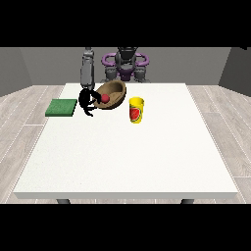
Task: Pick the cup and pour the ball into the bowl, then pick the bowl and place it on the pad
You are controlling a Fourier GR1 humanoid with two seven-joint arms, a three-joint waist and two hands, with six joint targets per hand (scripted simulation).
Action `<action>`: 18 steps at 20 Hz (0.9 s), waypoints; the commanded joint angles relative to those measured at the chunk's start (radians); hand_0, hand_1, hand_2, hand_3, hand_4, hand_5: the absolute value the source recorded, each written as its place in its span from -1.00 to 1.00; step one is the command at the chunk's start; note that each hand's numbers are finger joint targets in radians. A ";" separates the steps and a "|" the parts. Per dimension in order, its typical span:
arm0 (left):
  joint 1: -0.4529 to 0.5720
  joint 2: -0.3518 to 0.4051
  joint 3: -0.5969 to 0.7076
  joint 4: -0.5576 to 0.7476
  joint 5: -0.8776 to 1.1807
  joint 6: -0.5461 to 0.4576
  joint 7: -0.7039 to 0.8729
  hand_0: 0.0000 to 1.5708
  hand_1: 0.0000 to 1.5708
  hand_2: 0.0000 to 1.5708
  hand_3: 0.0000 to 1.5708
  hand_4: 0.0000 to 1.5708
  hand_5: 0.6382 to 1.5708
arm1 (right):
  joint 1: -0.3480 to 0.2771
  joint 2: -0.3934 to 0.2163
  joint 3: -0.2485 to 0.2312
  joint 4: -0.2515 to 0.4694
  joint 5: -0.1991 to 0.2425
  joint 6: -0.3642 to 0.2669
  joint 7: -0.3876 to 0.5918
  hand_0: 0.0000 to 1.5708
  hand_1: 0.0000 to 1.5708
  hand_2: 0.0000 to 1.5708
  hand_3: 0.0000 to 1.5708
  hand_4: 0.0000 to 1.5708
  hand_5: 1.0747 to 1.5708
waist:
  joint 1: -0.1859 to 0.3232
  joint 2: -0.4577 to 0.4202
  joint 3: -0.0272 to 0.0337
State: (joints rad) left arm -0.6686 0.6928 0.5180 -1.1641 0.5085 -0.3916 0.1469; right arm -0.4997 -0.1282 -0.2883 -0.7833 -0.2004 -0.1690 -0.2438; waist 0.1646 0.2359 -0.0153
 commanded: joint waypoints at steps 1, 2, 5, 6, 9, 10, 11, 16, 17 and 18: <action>0.051 0.049 0.048 0.119 -0.003 -0.055 -0.051 -1.00 -1.00 -1.00 -1.00 -0.08 1.00 | -0.046 -0.057 0.044 -0.018 0.035 -0.038 0.213 1.00 1.00 1.00 1.00 0.35 0.82 | -0.046 -0.050 0.0132; 0.057 0.047 0.035 0.145 -0.025 -0.050 -0.064 -1.00 -1.00 -1.00 -1.00 -0.07 1.00 | -0.066 -0.023 0.088 -0.046 0.061 -0.060 0.238 1.00 1.00 1.00 1.00 0.33 0.85 | -0.083 -0.079 0.0136; 0.098 0.097 0.072 0.207 -0.019 -0.055 -0.051 -1.00 -1.00 -1.00 -1.00 -0.07 1.00 | -0.035 -0.021 0.093 -0.056 0.037 -0.020 0.302 1.00 1.00 1.00 1.00 0.32 0.87 | -0.126 -0.138 0.0144; 0.124 0.070 0.066 0.220 -0.041 -0.058 -0.103 -1.00 -1.00 -1.00 -1.00 -0.08 1.00 | -0.084 -0.052 0.081 -0.083 0.019 -0.023 0.384 1.00 1.00 1.00 1.00 0.32 0.85 | -0.146 -0.145 0.0138; 0.104 0.088 0.059 0.218 -0.034 -0.042 -0.076 -1.00 -1.00 -1.00 -1.00 -0.09 0.99 | -0.119 -0.139 0.078 -0.075 0.034 0.015 0.417 1.00 1.00 1.00 1.00 0.28 0.91 | -0.156 -0.136 0.0148; 0.111 0.140 0.103 0.254 -0.002 -0.093 -0.092 -1.00 -1.00 -1.00 -1.00 -0.10 0.99 | -0.094 -0.150 0.088 -0.081 0.055 0.016 0.381 1.00 1.00 1.00 1.00 0.26 0.93 | -0.143 -0.123 0.0146; 0.151 0.084 0.072 0.247 -0.052 -0.059 -0.141 -1.00 -1.00 -1.00 -1.00 -0.09 0.99 | -0.105 -0.167 0.104 -0.093 0.069 0.014 0.435 1.00 1.00 1.00 1.00 0.24 0.97 | -0.165 -0.133 0.0144; 0.096 0.128 0.088 0.212 -0.007 -0.090 -0.147 -1.00 -1.00 -1.00 -1.00 -0.11 0.99 | -0.155 -0.358 0.022 -0.024 0.047 0.138 0.364 1.00 1.00 1.00 1.00 0.27 1.00 | -0.122 -0.013 0.0154; 0.109 0.111 0.088 0.205 -0.009 -0.080 -0.164 -1.00 -1.00 -1.00 -1.00 -0.12 0.99 | -0.137 -0.373 -0.011 -0.004 0.015 0.170 0.347 1.00 1.00 1.00 0.82 0.27 1.00 | -0.132 -0.006 0.0156; 0.091 0.078 0.055 0.146 -0.014 -0.034 -0.137 -1.00 -1.00 -1.00 -1.00 -0.10 0.98 | -0.150 -0.364 -0.027 0.040 0.018 0.152 0.295 1.00 1.00 1.00 0.82 0.27 1.00 | -0.103 0.007 0.0162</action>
State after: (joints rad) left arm -0.5610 0.7828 0.5879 -0.9739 0.4901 -0.4537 0.0116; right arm -0.6324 -0.4305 -0.2653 -0.8027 -0.1621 -0.0620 0.1083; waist 0.0433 0.1930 -0.0003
